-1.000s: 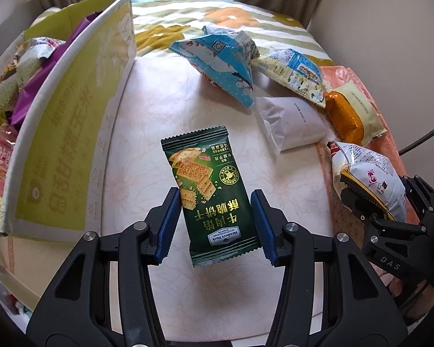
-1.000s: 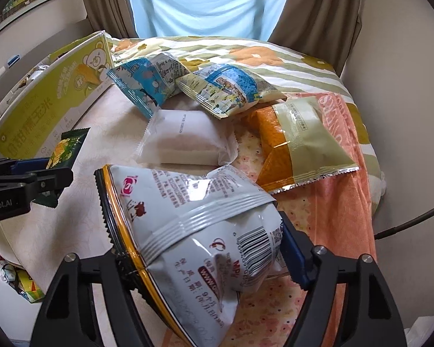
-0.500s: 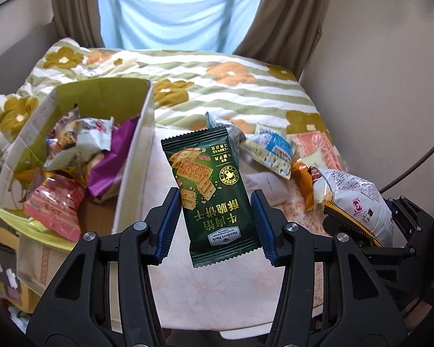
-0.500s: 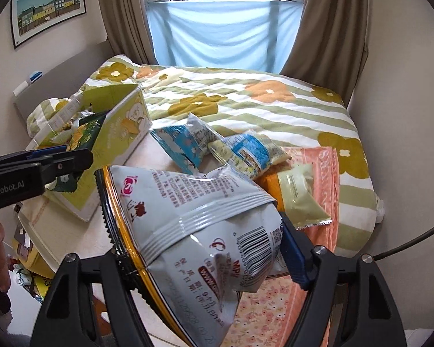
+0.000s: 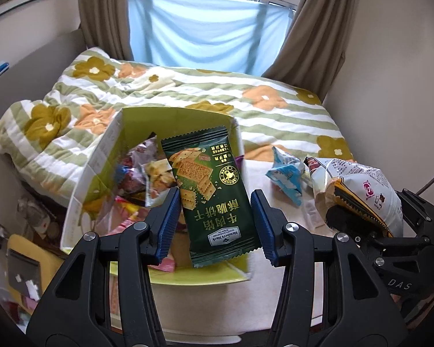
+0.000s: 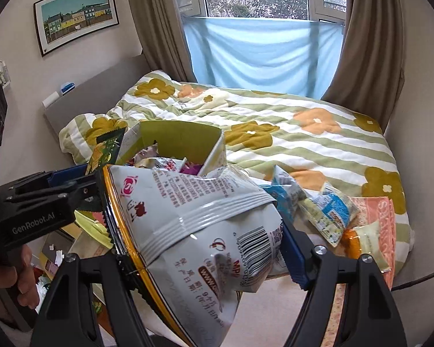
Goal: Organize snacks
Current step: 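Carry the green packet and white-silver bag over the box and release both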
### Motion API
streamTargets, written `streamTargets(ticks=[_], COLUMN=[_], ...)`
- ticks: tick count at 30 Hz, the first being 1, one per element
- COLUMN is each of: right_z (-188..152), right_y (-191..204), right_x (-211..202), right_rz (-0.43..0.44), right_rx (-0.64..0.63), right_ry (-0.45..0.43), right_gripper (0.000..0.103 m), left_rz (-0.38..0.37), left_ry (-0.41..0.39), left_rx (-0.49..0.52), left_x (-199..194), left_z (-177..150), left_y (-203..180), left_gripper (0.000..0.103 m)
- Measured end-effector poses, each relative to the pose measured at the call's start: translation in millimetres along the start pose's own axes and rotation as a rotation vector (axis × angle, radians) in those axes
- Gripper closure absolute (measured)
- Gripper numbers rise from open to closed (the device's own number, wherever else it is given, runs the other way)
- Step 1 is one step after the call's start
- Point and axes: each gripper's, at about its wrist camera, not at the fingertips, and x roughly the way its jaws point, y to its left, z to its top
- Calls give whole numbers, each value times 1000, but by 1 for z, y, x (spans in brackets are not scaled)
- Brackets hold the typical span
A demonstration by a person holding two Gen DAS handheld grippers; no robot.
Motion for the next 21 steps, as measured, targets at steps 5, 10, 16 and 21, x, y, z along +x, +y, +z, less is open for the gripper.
streamTargets(ticks=[5, 10, 16, 21], right_z=[11, 16, 16, 16], right_y=[45, 81, 100, 104], right_x=[32, 58, 71, 74], right_rz=[8, -7, -34, -37], right_rx=[41, 91, 135, 156], right_ry=[34, 58, 81, 94], right_gripper=[31, 31, 31, 31], left_rz=[-5, -12, -54, -52], left_ry=[48, 103, 162, 165], left_rx=[1, 28, 59, 69], left_x=[16, 38, 60, 60], left_z=[4, 0, -7, -10], left_y=[60, 104, 130, 133], left_gripper=[57, 57, 57, 0])
